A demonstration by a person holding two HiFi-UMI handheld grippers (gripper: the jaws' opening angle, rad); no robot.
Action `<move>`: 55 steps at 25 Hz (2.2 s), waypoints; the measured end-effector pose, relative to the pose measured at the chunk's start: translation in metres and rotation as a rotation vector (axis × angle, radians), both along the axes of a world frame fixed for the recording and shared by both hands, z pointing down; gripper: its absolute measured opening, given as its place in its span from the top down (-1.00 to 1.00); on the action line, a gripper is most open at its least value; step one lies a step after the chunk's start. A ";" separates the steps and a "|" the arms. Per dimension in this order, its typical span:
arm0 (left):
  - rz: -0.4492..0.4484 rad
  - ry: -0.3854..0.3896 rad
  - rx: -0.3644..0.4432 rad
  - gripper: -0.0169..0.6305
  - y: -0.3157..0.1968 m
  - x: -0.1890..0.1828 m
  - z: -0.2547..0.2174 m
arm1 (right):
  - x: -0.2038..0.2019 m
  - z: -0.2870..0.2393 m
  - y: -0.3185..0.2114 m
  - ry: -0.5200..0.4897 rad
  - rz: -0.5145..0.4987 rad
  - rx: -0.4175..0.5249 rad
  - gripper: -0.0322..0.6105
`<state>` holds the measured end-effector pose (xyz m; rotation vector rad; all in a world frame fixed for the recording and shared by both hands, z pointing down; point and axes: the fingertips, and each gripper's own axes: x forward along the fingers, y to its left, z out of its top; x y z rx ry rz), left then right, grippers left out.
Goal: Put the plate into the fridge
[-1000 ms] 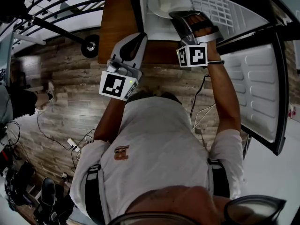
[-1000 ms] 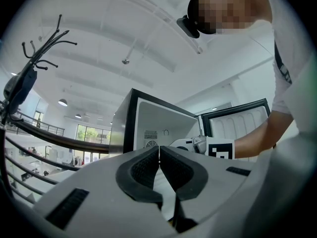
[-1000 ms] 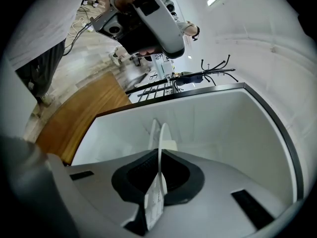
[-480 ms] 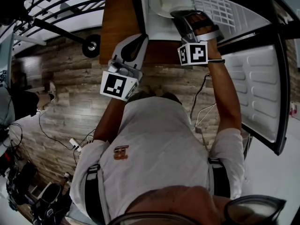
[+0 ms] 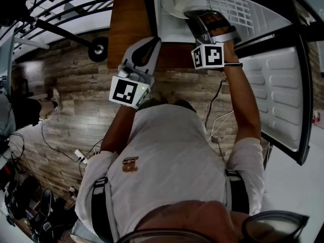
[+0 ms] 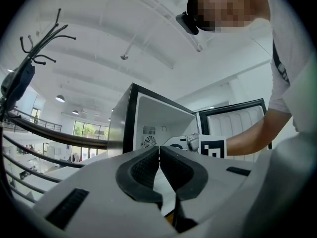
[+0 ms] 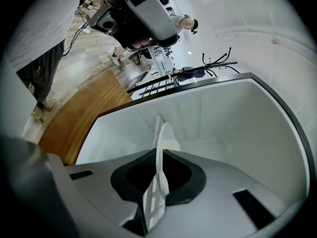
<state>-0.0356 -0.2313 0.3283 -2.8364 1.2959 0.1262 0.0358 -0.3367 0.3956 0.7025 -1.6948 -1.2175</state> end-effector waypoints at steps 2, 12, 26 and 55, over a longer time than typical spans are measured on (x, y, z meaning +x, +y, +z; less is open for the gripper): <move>0.002 0.002 -0.004 0.87 0.001 0.000 0.000 | 0.000 0.000 0.001 -0.005 0.002 -0.015 0.77; 0.003 0.012 -0.011 0.87 0.008 0.002 0.003 | 0.002 0.002 0.009 -0.046 0.007 -0.060 0.77; 0.029 0.015 -0.018 0.87 0.010 0.013 0.005 | 0.012 -0.007 0.024 -0.197 0.024 -0.083 0.77; 0.120 0.040 0.022 0.87 0.017 0.041 -0.009 | -0.007 -0.073 0.125 -1.253 -0.017 -0.413 0.79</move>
